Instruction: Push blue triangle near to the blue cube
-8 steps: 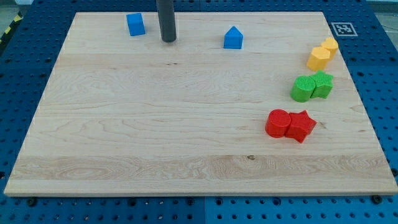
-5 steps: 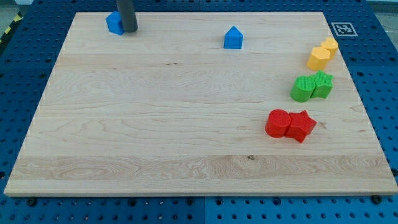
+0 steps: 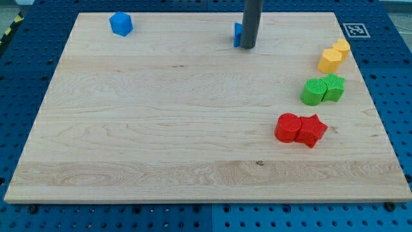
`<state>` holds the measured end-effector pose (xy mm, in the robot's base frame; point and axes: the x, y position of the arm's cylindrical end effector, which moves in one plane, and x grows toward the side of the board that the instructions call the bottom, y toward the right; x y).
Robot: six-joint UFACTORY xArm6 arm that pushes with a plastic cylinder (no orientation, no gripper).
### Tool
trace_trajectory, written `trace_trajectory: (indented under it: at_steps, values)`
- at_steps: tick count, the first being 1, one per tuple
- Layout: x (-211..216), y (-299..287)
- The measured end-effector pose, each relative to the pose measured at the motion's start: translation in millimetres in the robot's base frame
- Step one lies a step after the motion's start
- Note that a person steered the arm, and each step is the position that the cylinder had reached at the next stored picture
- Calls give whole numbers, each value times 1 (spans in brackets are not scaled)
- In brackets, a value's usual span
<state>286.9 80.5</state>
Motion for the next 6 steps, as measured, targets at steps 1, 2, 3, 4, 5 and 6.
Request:
trace_trajectory:
  at_steps: [1, 2, 3, 4, 5, 6]
  values:
    - [-24, -40]
    - [-18, -38]
    - [-18, 20]
    - [-47, 43]
    - [-68, -13]
    - [-70, -87]
